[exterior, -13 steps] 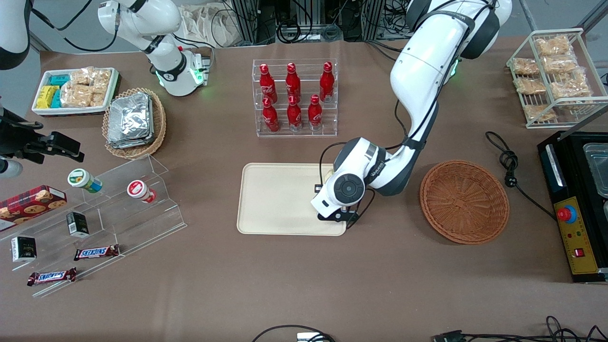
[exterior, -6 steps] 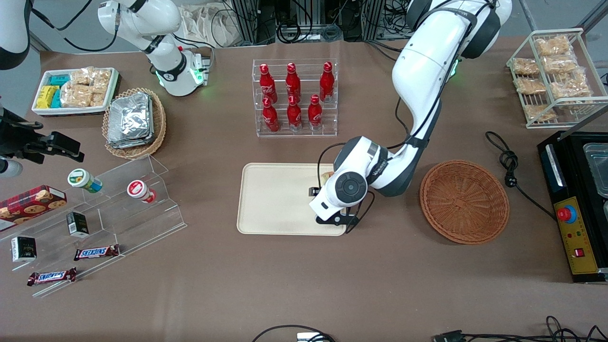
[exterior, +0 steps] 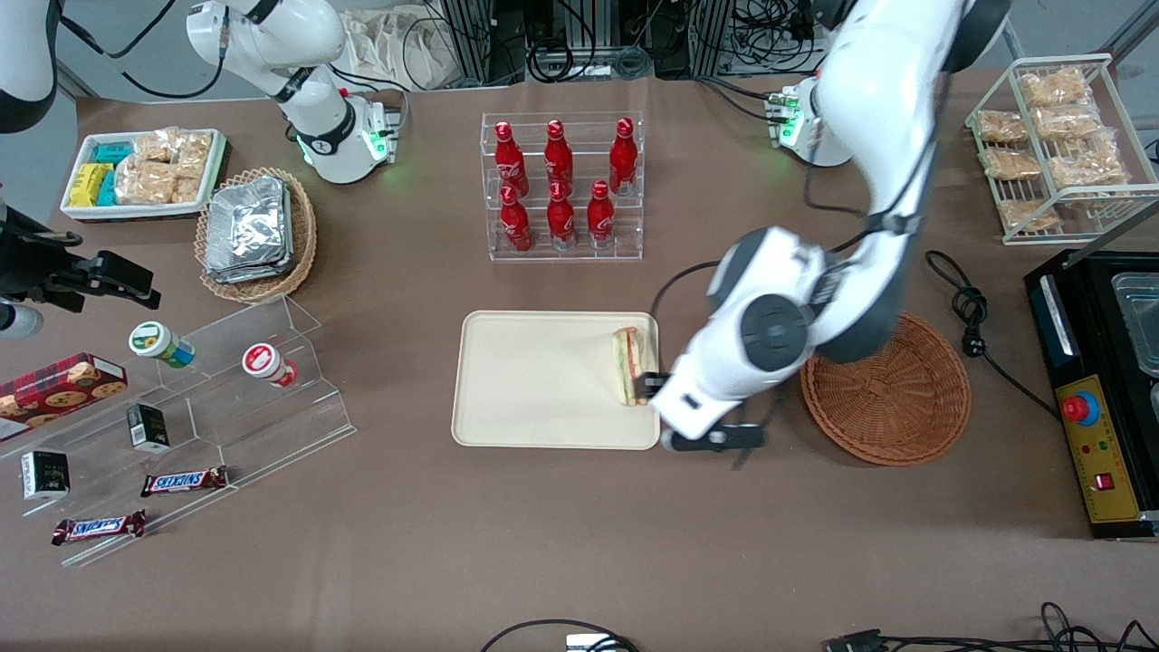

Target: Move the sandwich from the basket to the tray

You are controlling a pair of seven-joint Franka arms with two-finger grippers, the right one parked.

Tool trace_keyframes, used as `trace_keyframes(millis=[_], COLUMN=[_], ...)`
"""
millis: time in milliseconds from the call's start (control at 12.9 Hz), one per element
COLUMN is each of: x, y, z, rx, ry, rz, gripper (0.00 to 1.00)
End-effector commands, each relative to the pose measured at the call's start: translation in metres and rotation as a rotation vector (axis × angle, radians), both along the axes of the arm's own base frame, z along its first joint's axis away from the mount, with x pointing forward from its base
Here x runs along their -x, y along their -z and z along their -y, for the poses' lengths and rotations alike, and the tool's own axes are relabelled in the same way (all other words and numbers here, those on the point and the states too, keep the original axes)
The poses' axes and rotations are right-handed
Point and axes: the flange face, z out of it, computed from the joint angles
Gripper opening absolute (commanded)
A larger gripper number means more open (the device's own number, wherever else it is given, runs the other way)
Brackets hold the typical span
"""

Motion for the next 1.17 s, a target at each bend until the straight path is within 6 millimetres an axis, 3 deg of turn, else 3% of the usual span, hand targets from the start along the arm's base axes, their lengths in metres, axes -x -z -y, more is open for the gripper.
trace_keyframes(millis=[0, 389, 544, 700, 933, 1089], x=[0.011, 0.029, 0.037, 0.045, 0.047, 0.048], y=[-0.060, -0.149, -0.175, -0.179, -0.174, -0.176], z=[-0.046, -0.171, -0.216, -0.252, -0.278, -0.279], rx=[-0.116, -0.223, -0.223, -0.227, -0.211, -0.202], ry=[0.051, 0.134, 0.088, 0.031, -0.015, -0.015], rz=[0.031, -0.016, -0.017, -0.068, -0.079, -0.082], gripper=[1.00, 1.00, 1.00, 1.00, 1.00, 1.00])
